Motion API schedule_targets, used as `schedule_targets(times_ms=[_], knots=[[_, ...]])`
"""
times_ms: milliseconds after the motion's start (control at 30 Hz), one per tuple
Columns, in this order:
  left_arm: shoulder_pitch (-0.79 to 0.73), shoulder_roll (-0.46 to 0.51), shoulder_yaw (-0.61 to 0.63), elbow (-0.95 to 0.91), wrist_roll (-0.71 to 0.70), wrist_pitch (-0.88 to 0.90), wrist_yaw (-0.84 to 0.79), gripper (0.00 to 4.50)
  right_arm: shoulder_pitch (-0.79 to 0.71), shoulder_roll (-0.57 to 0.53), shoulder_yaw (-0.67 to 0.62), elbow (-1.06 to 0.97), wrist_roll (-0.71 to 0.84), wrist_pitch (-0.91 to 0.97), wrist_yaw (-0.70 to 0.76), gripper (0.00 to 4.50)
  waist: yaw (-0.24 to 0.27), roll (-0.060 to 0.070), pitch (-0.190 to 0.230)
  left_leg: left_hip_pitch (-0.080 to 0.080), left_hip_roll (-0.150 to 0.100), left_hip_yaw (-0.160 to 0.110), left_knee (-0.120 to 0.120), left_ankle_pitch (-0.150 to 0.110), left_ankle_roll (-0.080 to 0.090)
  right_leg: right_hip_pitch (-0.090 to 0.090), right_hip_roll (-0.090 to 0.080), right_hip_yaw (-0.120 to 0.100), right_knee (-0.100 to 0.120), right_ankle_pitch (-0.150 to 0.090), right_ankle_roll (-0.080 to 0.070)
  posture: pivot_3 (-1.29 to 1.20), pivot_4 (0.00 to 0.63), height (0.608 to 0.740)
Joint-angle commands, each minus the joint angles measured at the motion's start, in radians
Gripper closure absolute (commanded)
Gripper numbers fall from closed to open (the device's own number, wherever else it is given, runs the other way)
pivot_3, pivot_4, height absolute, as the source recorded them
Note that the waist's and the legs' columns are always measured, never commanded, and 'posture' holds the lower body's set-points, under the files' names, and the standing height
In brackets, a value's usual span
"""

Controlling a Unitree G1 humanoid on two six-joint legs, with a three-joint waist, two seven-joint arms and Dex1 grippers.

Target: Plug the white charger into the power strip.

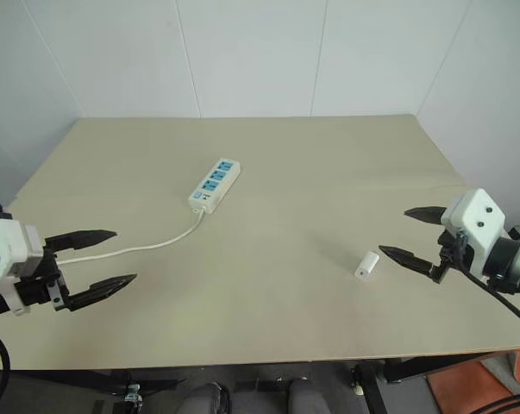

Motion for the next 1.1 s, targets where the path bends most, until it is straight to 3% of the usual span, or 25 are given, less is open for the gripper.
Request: schedule_targets(times_ms=[33,367,633,733,933,1100], knots=[[-0.023,0.019,0.011,-0.024,-0.025,0.01,0.006,0.05,0.007,-0.009,-0.018,-0.032,0.006,-0.009,-0.006,0.0,0.0,0.0,0.0,0.0,0.0,0.0,0.0,0.0,0.0,0.0,0.0,0.0,0.0,0.0,0.0,0.0,0.15,0.74],[-0.094,0.025,-0.05,0.015,-0.016,0.015,0.01,0.05,0.02,-0.008,-0.031,-0.048,0.002,-0.013,-0.025,0.0,-0.001,0.0,0.0,0.0,0.0,0.0,0.0,0.0,0.0,0.0,0.0,0.0,0.0,0.0,0.0,0.0,0.15,0.74],[-0.209,0.01,-0.185,0.112,0.111,0.05,0.172,0.05,0.024,-0.004,-0.024,-0.06,0.005,-0.017,-0.037,0.0,0.0,-0.001,0.0,0.0,0.0,0.0,0.0,0.0,0.0,0.0,0.0,0.0,0.0,0.0,0.0,0.0,0.15,0.74],[-0.311,0.012,-0.282,0.17,0.158,0.203,0.296,0.05,0.007,0.003,-0.007,-0.063,0.003,-0.02,-0.047,0.0,0.001,-0.001,0.0,0.0,0.0,0.0,0.0,0.0,0.0,0.0,0.0,0.0,0.001,0.0,0.0,0.0,0.15,0.74],[-0.569,-0.049,-0.48,0.361,0.203,0.372,0.356,0.05,-0.003,0.021,0.029,-0.079,-0.007,-0.024,-0.07,0.0,0.004,-0.002,0.001,-0.001,-0.001,-0.001,0.0,0.0,0.0,0.001,0.001,0.0,0.001,0.0,0.001,0.0,0.15,0.74],[-0.803,-0.15,-0.652,0.633,0.291,0.366,0.322,0.05,0.003,0.024,0.046,-0.096,-0.025,-0.023,-0.089,0.0,0.006,-0.002,0.001,-0.001,-0.002,-0.002,0.001,0.0,0.0,0.0,0.001,0.0,0.001,0.001,0.001,0.0,0.15,0.74]])
